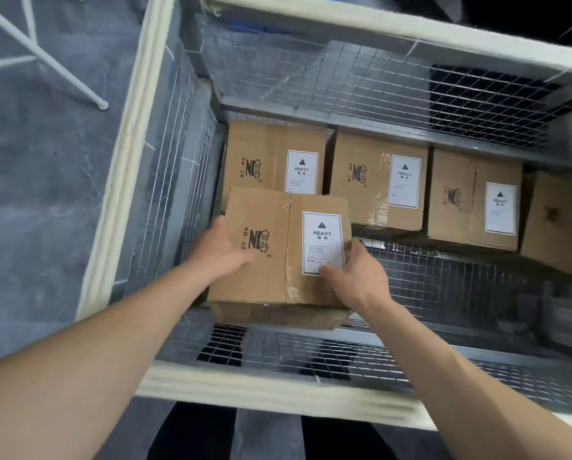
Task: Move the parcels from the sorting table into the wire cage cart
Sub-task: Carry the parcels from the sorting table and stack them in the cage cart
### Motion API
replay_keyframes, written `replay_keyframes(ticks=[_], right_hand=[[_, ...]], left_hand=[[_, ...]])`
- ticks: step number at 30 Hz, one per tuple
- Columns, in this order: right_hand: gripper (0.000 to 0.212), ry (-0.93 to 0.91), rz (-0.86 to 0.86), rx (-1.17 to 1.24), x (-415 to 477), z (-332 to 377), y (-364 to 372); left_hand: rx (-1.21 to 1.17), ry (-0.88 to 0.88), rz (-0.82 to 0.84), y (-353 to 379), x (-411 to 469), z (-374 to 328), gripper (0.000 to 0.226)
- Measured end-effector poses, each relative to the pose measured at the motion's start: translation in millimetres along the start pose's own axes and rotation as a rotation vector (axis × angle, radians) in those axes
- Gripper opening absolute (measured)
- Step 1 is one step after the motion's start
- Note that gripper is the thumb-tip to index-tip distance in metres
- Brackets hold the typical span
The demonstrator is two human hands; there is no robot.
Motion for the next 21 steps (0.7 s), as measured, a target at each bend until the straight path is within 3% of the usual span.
replay_keyframes(ticks=[11,21], right_hand=[[0.054,0.041,-0.014,0.036,18.3,14.3,30.7],[0.068,0.209,0.215,0.106,26.9,3.4,82.5]], left_hand=[[0.053,-0.008,-0.022,-6.9,35.4,7.2,0.065],[0.32,-0.041,-0.028,27.5,43.2,43.2,0.067]])
Point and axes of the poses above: each hand's wrist, its own x-axis towards the middle knuckle, its own y-axis out of the palm, z = x × y, the point moved 2 cm from there along x, towards the middle knuckle, and after that the axes turned 15 degrees about -z, right-handed, at the moved point
